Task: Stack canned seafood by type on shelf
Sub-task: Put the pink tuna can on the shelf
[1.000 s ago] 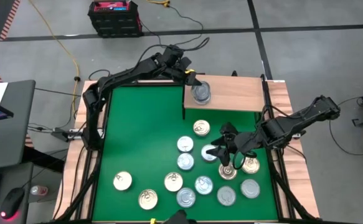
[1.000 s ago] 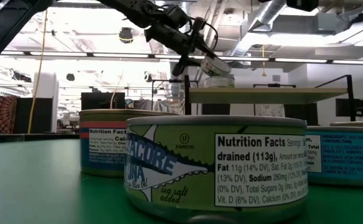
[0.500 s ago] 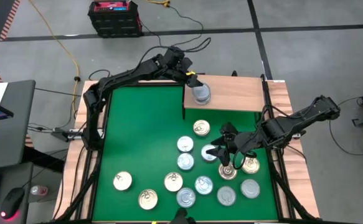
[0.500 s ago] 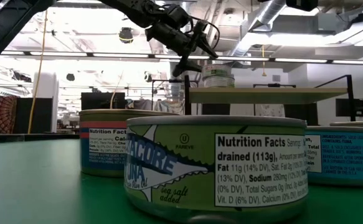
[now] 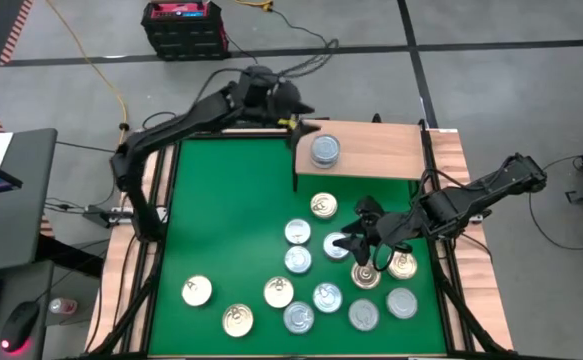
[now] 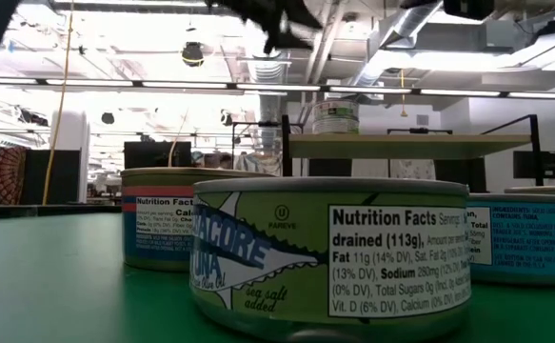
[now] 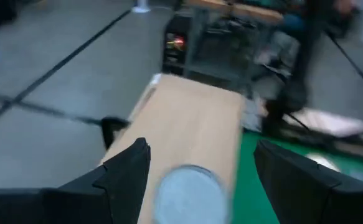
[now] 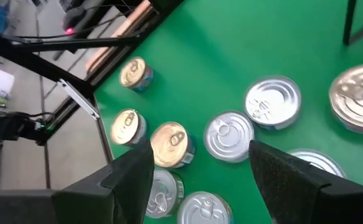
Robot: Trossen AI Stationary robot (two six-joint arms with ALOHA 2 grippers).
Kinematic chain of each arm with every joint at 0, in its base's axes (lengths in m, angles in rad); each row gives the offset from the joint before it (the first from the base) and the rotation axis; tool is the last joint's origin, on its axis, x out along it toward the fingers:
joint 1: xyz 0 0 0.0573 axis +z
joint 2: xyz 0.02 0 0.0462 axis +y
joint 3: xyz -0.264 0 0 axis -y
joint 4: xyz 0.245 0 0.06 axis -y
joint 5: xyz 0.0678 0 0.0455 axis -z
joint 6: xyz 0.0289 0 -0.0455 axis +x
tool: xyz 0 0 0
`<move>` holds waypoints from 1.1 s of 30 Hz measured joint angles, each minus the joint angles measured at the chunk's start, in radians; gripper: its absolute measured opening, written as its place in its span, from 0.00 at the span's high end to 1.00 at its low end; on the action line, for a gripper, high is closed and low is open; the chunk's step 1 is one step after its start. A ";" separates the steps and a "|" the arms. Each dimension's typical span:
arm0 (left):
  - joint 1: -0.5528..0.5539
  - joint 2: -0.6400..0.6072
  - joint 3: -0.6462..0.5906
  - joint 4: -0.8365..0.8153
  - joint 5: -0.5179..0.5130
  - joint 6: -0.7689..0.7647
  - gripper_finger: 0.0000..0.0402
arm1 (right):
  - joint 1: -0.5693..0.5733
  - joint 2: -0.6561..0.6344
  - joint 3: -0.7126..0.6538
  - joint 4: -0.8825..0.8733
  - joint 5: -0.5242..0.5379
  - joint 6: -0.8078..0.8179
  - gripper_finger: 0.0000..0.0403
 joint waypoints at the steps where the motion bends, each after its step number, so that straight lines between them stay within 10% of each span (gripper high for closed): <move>1: -0.018 -0.027 -0.005 -0.040 0.001 0.026 0.31 | 0.000 0.000 0.000 -0.016 -0.001 0.001 0.30; 8: -0.147 -0.265 -0.292 -0.113 0.071 0.023 0.36 | -0.015 0.000 -0.001 -0.059 -0.002 -0.053 0.30; 18: -0.389 -0.603 -0.909 0.124 -0.011 -0.518 0.47 | -0.105 0.000 -0.001 0.020 0.021 -0.280 0.30; 33: -0.803 -0.674 -1.012 -0.446 -0.079 -0.495 0.58 | -0.183 0.000 -0.001 0.089 -0.027 -0.477 0.30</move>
